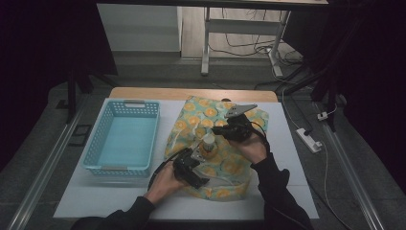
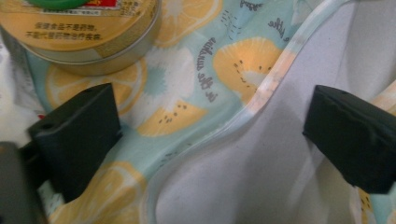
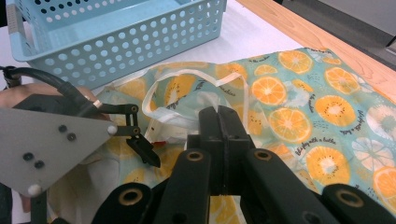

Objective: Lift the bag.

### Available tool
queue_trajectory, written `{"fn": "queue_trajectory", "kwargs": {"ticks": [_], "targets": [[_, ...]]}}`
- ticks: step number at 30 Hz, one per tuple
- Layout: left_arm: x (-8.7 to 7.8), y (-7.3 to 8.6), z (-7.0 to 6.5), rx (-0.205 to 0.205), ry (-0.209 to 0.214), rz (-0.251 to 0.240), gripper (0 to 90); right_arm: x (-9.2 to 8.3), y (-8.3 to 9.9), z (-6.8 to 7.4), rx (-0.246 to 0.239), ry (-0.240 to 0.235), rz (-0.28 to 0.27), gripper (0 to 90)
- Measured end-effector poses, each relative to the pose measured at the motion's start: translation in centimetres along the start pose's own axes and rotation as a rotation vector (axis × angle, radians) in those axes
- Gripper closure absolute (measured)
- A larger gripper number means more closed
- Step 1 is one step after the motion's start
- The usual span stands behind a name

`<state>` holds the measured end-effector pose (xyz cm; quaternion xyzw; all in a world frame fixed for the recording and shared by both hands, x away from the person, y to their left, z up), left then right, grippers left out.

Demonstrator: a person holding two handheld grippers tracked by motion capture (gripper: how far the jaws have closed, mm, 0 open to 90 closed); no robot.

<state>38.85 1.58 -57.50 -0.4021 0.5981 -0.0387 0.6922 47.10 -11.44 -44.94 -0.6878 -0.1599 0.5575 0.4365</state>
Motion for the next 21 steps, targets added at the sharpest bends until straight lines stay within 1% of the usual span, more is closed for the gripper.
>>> {"fn": "queue_trajectory", "kwargs": {"ticks": [3,4,5,8,10,15,21], "targets": [[-0.46,0.06,0.24,0.006,0.004,-0.003,22.3,-0.06,-0.03,0.0,-0.002,0.001,-0.001,90.0],[-0.53,0.03,0.28,-0.001,0.002,-0.007,27.3,-0.07,-0.04,0.01,-0.001,0.001,-0.002,90.0],[-0.64,0.05,0.4,0.005,0.004,0.001,31.3,-0.08,-0.04,0.0,-0.001,0.0,-0.002,90.0],[-0.8,0.0,0.63,-0.007,0.005,-0.002,41.2,-0.05,-0.01,-0.03,-0.001,0.001,0.0,90.0],[-0.88,0.0,0.79,-0.017,0.003,-0.005,49.8,-0.02,0.0,-0.01,-0.002,0.001,0.001,90.0],[-0.95,-0.08,0.89,-0.03,-0.001,0.0,62.7,0.06,0.0,0.04,-0.003,0.001,0.003,90.0],[-0.95,-0.25,0.97,-0.076,0.015,0.012,82.4,0.15,0.03,0.11,-0.004,-0.001,0.006,90.0]]}}
Point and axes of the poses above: each handheld gripper's, and its own axes: x roughly forward along the jaws, y roughly out of its underside, z roughly to its left, the point moved 5 cm from there along x, roughly forward along the jaws
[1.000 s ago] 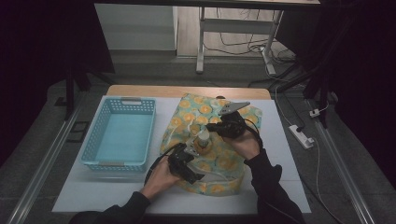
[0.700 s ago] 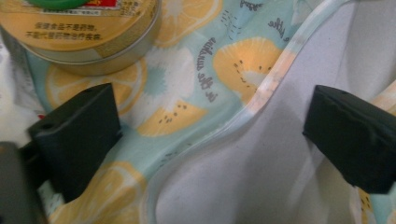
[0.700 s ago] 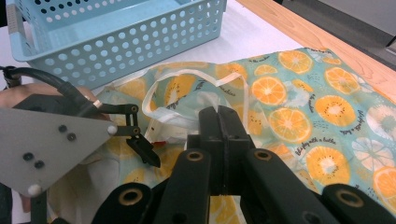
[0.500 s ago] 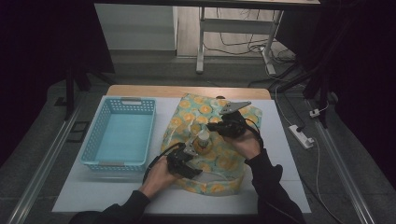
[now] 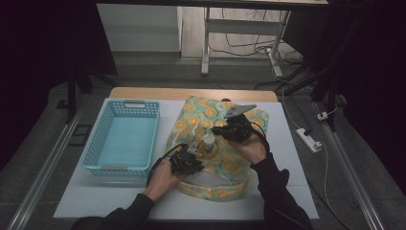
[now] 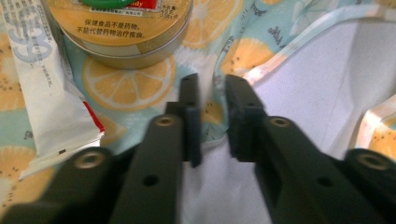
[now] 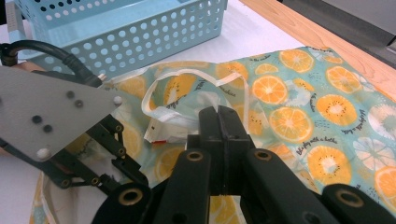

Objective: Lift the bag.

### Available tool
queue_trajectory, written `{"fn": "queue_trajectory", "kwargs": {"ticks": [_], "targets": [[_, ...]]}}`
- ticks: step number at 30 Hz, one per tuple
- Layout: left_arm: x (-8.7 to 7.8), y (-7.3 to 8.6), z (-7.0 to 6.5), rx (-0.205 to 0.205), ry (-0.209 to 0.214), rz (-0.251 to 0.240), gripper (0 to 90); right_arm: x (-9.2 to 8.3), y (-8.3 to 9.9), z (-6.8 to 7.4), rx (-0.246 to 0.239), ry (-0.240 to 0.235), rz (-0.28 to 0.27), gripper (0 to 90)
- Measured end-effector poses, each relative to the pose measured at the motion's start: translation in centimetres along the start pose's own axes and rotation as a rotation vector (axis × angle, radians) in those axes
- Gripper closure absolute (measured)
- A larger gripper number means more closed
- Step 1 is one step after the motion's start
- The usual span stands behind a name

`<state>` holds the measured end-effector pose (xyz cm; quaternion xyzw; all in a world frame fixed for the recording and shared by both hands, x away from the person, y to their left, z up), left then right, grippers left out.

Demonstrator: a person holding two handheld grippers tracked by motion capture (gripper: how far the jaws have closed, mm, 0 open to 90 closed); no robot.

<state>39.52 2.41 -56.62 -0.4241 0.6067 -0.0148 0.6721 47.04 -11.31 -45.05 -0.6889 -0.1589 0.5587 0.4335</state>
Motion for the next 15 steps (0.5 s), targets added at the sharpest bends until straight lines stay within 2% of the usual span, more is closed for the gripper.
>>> {"fn": "queue_trajectory", "kwargs": {"ticks": [3,4,8,12,15], "targets": [[0.0,-0.1,-0.2,-0.009,-0.01,0.012,89.2,0.0,0.0,0.0,0.001,0.0,0.002,90.0],[0.0,-0.2,-0.3,-0.019,-0.018,0.01,89.5,0.0,0.1,0.0,0.001,0.0,0.003,90.0],[-0.3,-0.3,-0.4,-0.018,-0.051,0.012,89.7,0.0,0.1,-0.1,0.003,-0.002,0.006,90.0],[-1.2,-0.6,-0.4,-0.025,-0.039,-0.02,89.8,0.0,0.1,-0.1,0.005,-0.003,0.006,90.0],[-1.6,-0.8,-0.6,-0.019,-0.028,-0.023,89.8,0.0,0.1,0.0,0.006,-0.004,0.008,90.0]]}}
Point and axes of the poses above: each handheld gripper's, and its own axes: x roughly forward along the jaws, y roughly out of its underside, z roughly to its left, the point moved 5 cm from there along x, roughly forward along the jaws
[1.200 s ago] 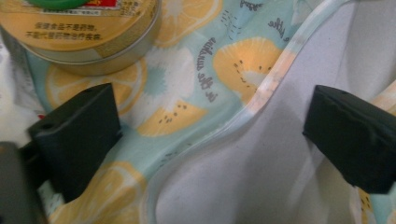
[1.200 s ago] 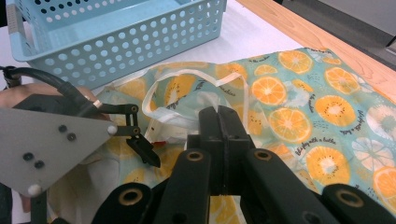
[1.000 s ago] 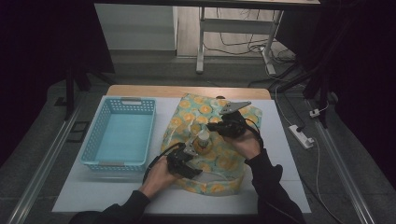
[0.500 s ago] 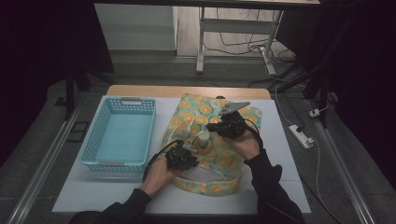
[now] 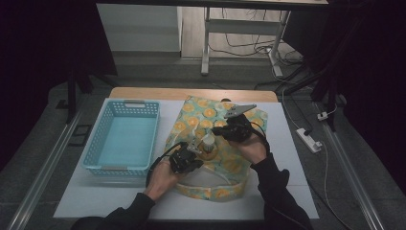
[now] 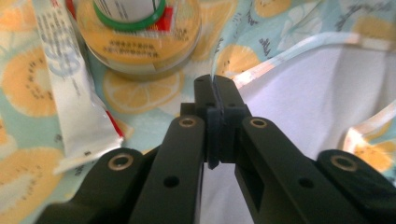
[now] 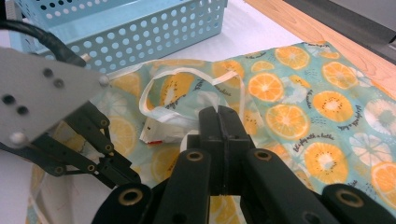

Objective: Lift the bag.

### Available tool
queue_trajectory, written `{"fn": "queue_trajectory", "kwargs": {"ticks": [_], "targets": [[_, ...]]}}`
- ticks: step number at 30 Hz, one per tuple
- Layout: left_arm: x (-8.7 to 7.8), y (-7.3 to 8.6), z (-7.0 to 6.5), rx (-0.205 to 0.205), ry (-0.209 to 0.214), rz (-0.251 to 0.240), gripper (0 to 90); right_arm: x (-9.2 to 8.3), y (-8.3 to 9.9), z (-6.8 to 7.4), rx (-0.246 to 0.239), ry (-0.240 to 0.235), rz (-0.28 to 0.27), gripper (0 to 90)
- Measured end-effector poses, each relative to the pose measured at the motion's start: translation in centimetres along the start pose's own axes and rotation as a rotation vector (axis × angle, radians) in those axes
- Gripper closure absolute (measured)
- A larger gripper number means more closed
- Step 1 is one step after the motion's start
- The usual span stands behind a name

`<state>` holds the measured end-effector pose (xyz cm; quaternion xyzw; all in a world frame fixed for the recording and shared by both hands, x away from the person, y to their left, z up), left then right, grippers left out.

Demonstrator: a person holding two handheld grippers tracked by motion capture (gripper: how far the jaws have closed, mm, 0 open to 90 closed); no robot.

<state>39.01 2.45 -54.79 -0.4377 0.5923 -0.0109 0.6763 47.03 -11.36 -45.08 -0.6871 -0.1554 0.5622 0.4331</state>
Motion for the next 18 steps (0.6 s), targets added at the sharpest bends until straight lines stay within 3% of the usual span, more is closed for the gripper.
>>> {"fn": "queue_trajectory", "kwargs": {"ticks": [3,8,18], "targets": [[-0.2,-0.2,-0.2,0.011,-0.005,0.003,89.8,-0.1,-0.2,0.1,-0.001,0.0,-0.001,90.0],[-0.7,-0.5,-0.3,-0.018,0.02,0.015,89.8,-0.4,-0.5,0.2,0.004,-0.009,-0.006,90.0],[-2.5,-1.3,-0.2,-0.034,0.053,-0.014,89.9,-1.0,-1.1,0.3,0.011,-0.025,-0.011,90.0]]}}
Point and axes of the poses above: each handheld gripper's, and its own axes: x roughly forward along the jaws, y roughly out of its underside, z roughly to its left, the point moved 5 cm from there along x, roughly forward along the jaws
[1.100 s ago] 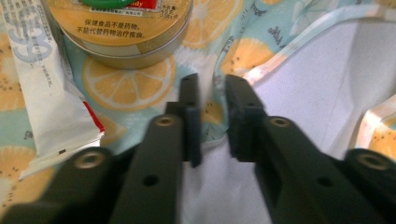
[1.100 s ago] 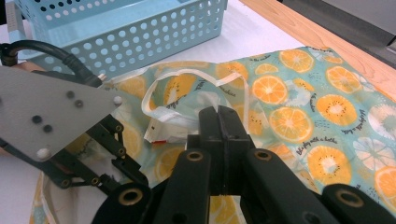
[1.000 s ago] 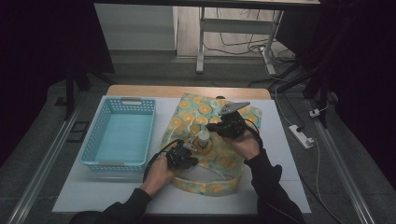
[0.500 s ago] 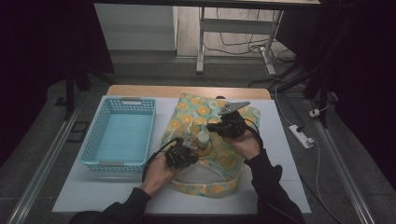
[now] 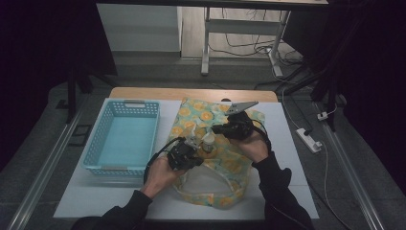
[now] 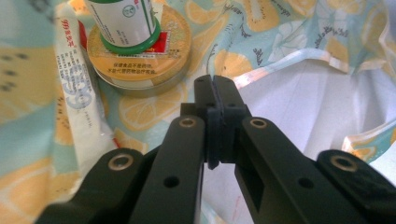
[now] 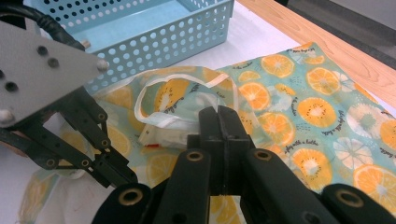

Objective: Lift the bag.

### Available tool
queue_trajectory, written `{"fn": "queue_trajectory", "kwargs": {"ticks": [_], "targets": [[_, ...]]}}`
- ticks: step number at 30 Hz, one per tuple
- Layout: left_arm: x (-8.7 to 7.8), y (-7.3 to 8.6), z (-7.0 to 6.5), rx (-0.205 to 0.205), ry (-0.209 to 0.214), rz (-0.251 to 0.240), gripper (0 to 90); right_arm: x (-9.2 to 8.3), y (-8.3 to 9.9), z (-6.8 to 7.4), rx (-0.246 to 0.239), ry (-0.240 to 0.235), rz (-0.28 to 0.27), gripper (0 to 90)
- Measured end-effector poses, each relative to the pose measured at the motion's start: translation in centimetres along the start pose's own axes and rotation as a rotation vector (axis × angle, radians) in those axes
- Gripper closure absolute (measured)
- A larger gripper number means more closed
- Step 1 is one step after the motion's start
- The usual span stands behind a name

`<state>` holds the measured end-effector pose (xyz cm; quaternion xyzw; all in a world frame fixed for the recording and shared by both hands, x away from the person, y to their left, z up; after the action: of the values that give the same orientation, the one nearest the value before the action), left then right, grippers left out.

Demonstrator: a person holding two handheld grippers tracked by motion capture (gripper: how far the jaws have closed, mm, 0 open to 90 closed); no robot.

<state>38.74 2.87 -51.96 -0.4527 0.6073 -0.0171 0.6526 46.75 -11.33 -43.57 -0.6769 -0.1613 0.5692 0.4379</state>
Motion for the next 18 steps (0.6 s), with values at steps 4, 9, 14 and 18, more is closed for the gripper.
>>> {"fn": "queue_trajectory", "kwargs": {"ticks": [4,9,14,18], "targets": [[-0.6,-0.4,0.1,-0.01,0.024,-0.006,89.8,-0.2,-0.3,0.0,-0.006,0.001,0.003,90.0],[-1.6,-1.0,0.3,-0.019,0.047,-0.013,89.8,-0.5,-1.1,0.1,-0.022,0.004,0.012,90.0],[-2.7,-1.7,0.3,-0.014,0.064,-0.022,89.8,-0.7,-1.8,0.1,-0.022,-0.002,0.016,90.0],[-3.7,-2.4,0.3,-0.011,0.085,-0.033,89.8,-1.0,-2.3,0.3,-0.024,-0.013,0.013,90.0]]}}
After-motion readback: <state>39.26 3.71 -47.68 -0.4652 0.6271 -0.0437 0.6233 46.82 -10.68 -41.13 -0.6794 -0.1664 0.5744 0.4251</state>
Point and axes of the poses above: each handheld gripper's, and its own axes: x roughly forward along the jaws, y roughly out of its underside, z roughly to its left, the point moved 5 cm from there along x, roughly forward along the jaws
